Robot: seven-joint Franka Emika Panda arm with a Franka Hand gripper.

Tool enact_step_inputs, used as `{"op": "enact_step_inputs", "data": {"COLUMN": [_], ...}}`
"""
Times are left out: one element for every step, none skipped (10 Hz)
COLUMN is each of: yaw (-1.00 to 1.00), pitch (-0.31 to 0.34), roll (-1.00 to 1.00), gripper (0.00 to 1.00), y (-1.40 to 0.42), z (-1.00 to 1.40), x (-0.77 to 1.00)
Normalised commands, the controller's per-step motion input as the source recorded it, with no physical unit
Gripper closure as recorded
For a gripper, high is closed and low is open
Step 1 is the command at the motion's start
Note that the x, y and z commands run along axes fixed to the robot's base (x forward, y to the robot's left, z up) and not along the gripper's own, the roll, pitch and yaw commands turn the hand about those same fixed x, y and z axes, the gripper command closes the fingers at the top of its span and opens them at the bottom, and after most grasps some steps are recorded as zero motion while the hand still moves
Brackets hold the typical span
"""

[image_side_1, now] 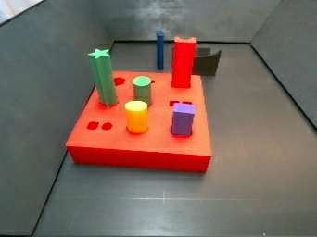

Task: Pick up the square-circle object. Move up. Rotate the square-circle object. Move to above the board. Insert the square-circle object.
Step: Pick up the square-circle object.

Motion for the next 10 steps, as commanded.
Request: {"op": "enact_step_inputs", "data": {"yaw": [0.0,0.25,0.47,0.64,0.74,0.54,0.16,0.0,-0.06,-0.25], "pitch": [0.0,0.0,-0.001,-0.194,-0.21,-0.131,-0.196,-0.206,-0.223,-0.186], "roll": [0.0,0.03,0.0,0.03,0.08,0.08,0.02,0.01,0.0,0.0], "gripper": [0.0,0.0,0.0,0.0,0.0,0.0,0.0,0.0,0.0,0.0], "y": [0.02,-0.23,-0.23,-0.2,-0.2,-0.17,-0.17,-0.12,0.0,0.0], "z": [-0.03,-0.37,-0.47,-0.69,-0.71,-0.83,-0.61,-0.51,-0.67,-0.68], "x": [0.02,0.49,0.58,0.07,0.0,-0.02,-0.14,-0.2,0.0,0.06]}}
